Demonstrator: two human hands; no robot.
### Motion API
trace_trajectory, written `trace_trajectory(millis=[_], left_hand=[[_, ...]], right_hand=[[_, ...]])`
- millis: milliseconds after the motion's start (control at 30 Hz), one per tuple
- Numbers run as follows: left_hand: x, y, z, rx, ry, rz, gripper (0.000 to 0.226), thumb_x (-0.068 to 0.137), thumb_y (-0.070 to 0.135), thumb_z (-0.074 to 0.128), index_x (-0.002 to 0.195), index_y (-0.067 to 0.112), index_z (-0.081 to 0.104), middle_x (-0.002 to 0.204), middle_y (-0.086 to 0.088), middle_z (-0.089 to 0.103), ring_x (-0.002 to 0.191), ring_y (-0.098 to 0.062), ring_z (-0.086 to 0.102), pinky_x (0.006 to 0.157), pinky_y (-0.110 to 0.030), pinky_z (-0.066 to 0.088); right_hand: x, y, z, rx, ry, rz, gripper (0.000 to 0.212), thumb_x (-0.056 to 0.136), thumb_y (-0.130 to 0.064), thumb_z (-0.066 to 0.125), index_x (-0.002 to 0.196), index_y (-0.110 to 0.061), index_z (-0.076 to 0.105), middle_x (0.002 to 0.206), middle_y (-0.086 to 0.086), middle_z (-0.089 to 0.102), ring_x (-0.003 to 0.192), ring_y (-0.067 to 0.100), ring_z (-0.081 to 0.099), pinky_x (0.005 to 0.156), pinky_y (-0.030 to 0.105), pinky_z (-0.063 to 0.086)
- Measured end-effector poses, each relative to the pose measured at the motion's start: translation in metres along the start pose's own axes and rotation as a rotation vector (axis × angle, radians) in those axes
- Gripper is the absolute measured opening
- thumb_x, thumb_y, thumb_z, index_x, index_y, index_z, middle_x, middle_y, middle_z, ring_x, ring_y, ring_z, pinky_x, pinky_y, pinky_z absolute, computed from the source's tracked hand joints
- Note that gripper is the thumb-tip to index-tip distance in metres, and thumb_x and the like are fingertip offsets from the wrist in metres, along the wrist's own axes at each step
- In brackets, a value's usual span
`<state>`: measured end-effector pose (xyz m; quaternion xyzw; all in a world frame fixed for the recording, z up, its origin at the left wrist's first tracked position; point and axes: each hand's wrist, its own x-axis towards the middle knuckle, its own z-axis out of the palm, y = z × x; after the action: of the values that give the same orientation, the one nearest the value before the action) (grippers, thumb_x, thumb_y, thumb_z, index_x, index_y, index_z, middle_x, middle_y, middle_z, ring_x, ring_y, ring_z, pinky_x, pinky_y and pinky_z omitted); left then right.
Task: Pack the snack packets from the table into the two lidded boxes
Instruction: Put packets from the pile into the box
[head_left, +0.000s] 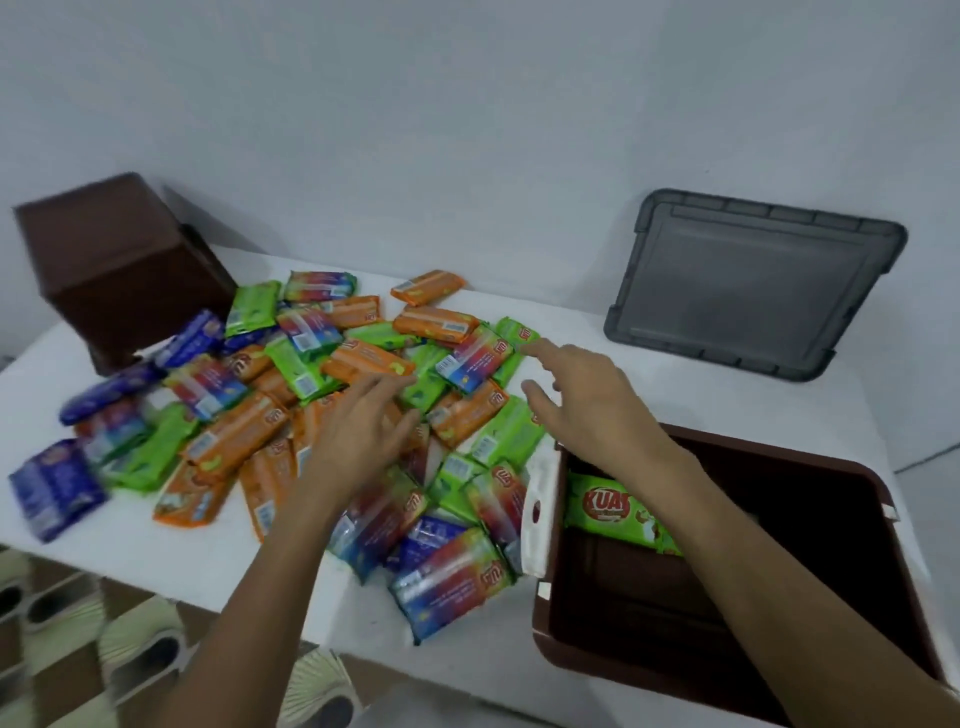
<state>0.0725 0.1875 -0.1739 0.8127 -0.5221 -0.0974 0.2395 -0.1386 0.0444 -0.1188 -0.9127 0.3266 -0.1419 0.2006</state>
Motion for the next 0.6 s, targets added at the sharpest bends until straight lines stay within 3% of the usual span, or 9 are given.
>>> trace_trajectory(millis=[100, 200, 267, 333, 433, 600], left_hand=[[0.021, -0.030, -0.013, 0.135, 0.001, -0.014, 0.045, 0.090, 0.030, 0.066, 0.133, 0.020, 0.056, 0.136, -0.007, 0.051, 0.119, -0.030, 0.051, 0.091, -0.043, 0.047], [0.045, -0.054, -0.018, 0.249, -0.098, -0.043, 0.055, 0.088, 0.029, 0.065, 0.139, 0.026, 0.048, 0.147, -0.009, 0.039, 0.132, -0.033, 0.037, 0.103, -0.047, 0.039], [0.058, -0.070, -0.019, 0.281, -0.190, -0.056, 0.062, 0.086, 0.017, 0.059, 0.144, 0.031, 0.039, 0.154, -0.007, 0.029, 0.137, -0.033, 0.028, 0.107, -0.050, 0.036], [0.068, -0.086, -0.021, 0.319, -0.265, -0.066, 0.074, 0.085, 0.006, 0.056, 0.146, 0.038, 0.029, 0.159, -0.002, 0.020, 0.143, -0.030, 0.018, 0.112, -0.053, 0.030], [0.077, -0.103, -0.021, 0.400, -0.327, -0.017, 0.079, 0.088, 0.007, 0.058, 0.147, 0.046, 0.021, 0.162, 0.004, 0.015, 0.147, -0.028, 0.012, 0.114, -0.057, 0.021], [0.087, -0.111, -0.021, 0.431, -0.267, 0.104, 0.062, 0.092, 0.015, 0.056, 0.142, 0.043, 0.033, 0.161, 0.005, 0.022, 0.145, -0.027, 0.019, 0.111, -0.053, 0.018]], right_hand=[[0.051, -0.017, 0.033, -0.094, -0.237, 0.021, 0.055, 0.095, -0.022, 0.053, 0.147, -0.028, 0.036, 0.126, 0.017, 0.054, 0.111, 0.034, 0.056, 0.083, 0.036, 0.046], [0.088, -0.026, 0.063, -0.207, -0.465, 0.077, 0.068, 0.095, -0.014, 0.052, 0.153, -0.033, 0.022, 0.143, 0.027, 0.034, 0.104, 0.036, 0.062, 0.084, 0.041, 0.054], [0.104, -0.028, 0.080, -0.324, -0.550, 0.095, 0.073, 0.096, -0.013, 0.051, 0.155, -0.035, 0.014, 0.149, 0.035, 0.020, 0.101, 0.036, 0.065, 0.086, 0.043, 0.056], [0.112, -0.028, 0.092, -0.369, -0.566, 0.116, 0.068, 0.096, -0.015, 0.054, 0.153, -0.033, 0.020, 0.150, 0.038, 0.014, 0.108, 0.042, 0.061, 0.089, 0.045, 0.055], [0.114, -0.028, 0.104, -0.389, -0.537, 0.128, 0.058, 0.094, -0.014, 0.059, 0.143, -0.026, 0.032, 0.146, 0.041, 0.017, 0.110, 0.050, 0.057, 0.084, 0.045, 0.056], [0.111, -0.033, 0.102, -0.420, -0.442, 0.091, 0.058, 0.089, -0.004, 0.060, 0.136, -0.022, 0.033, 0.128, 0.038, 0.041, 0.085, 0.039, 0.062, 0.059, 0.037, 0.048]])
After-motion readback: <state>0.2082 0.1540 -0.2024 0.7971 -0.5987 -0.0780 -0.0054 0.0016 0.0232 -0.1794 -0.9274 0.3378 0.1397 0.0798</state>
